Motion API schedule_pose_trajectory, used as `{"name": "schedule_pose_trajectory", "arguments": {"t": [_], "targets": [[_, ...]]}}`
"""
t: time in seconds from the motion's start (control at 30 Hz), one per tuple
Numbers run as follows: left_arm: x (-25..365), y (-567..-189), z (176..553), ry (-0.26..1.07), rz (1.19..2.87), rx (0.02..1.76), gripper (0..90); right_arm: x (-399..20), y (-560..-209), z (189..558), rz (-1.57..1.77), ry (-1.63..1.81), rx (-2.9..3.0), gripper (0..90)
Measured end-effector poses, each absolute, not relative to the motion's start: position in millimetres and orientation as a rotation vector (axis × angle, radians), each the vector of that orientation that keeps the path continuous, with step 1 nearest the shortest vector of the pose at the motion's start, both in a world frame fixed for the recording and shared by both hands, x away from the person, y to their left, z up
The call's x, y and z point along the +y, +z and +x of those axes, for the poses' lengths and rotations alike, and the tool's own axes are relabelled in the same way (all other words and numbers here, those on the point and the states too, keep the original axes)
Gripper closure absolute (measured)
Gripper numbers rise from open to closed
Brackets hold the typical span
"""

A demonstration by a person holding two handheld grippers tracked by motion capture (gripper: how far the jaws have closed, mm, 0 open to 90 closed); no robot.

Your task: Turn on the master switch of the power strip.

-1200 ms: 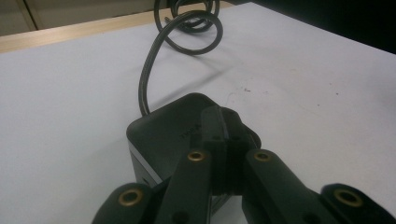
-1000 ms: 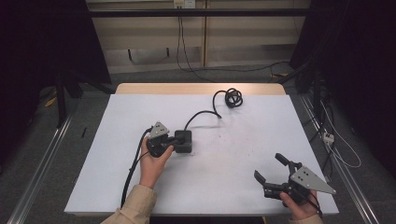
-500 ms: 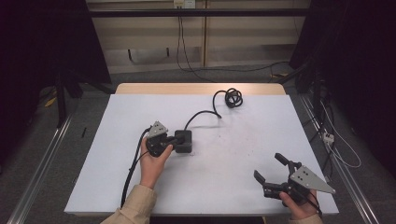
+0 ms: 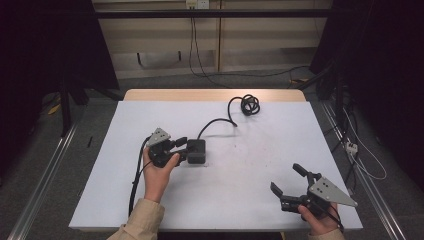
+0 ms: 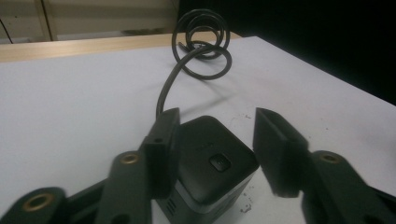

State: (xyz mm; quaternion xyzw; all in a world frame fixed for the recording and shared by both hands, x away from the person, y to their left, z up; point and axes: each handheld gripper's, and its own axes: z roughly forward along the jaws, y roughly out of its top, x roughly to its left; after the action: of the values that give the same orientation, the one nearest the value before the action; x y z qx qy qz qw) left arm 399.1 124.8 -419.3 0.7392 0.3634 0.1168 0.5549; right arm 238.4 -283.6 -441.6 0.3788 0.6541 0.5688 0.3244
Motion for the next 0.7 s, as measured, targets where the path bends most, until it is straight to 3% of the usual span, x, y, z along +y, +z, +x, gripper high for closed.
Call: {"name": "schedule_pose_trajectory", "arguments": {"t": [0.5,0.7], "targets": [[139,-420,388,0.275,1.785,0.852,19.8,-282,-442,240,0.988,1.499,1.728,4.2],[151,-420,382,0.275,1.766,0.854,13.1,-283,-442,240,0.99,1.499,1.726,4.1]]}}
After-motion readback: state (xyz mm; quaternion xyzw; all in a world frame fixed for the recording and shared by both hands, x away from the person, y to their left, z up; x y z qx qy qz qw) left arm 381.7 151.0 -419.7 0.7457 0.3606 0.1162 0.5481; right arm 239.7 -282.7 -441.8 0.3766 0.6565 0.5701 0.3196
